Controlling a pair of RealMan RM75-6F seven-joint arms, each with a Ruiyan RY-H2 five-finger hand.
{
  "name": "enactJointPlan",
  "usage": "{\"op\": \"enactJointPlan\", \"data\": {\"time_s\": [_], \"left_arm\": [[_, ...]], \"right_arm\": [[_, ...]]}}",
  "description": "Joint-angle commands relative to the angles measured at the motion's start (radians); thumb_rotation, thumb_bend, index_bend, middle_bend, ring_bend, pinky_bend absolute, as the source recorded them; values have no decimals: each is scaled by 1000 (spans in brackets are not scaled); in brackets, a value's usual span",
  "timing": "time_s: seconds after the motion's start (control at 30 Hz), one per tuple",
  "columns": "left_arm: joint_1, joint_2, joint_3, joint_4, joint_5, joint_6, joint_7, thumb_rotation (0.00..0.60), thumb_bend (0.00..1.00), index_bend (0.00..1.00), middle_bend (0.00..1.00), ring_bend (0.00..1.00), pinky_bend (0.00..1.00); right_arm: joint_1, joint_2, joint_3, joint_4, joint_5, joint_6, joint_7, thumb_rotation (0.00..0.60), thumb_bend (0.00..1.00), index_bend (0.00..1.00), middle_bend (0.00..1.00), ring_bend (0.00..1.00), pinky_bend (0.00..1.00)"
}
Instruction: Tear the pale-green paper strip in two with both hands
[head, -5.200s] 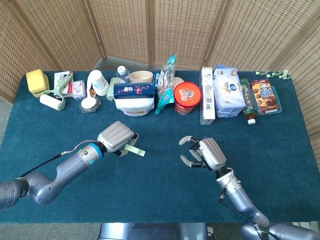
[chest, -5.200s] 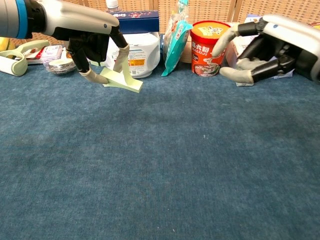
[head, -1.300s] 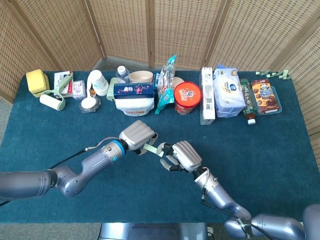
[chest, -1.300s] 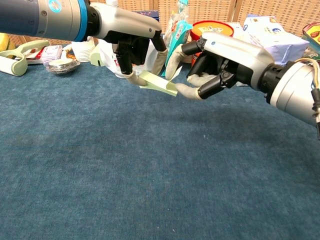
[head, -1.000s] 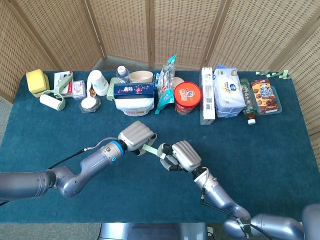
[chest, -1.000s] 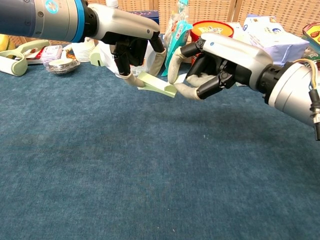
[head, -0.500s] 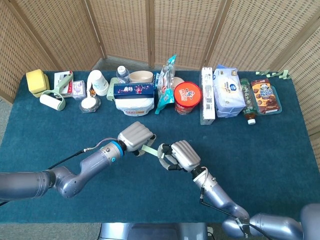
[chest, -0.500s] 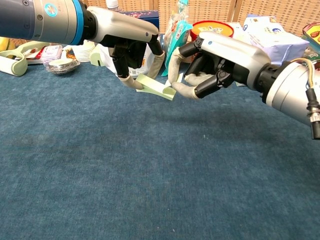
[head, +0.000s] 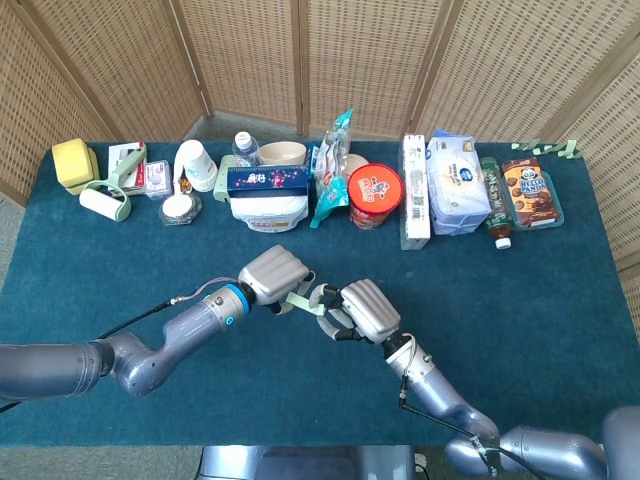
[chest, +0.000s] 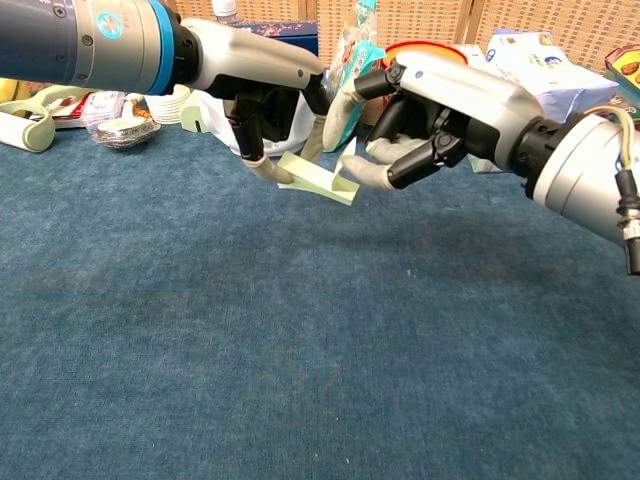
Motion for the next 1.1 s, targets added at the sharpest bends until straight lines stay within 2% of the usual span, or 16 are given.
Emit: {"op": "enactJointPlan", "data": {"time_s": [0.03,1.1], "left_arm": [[-1,0,-2,0,3,-1,-2,600,394,645,1000,1000,1000],[0,6,-3,7,44,-34,-41,600,394,645,1000,1000,1000]], "right_arm": [[2,3,-2,-3,-3,-2,-4,600,455,447,1000,1000,969],[26,15,-10,27,-25,-20,9,600,454,448,1000,1000,964]]}}
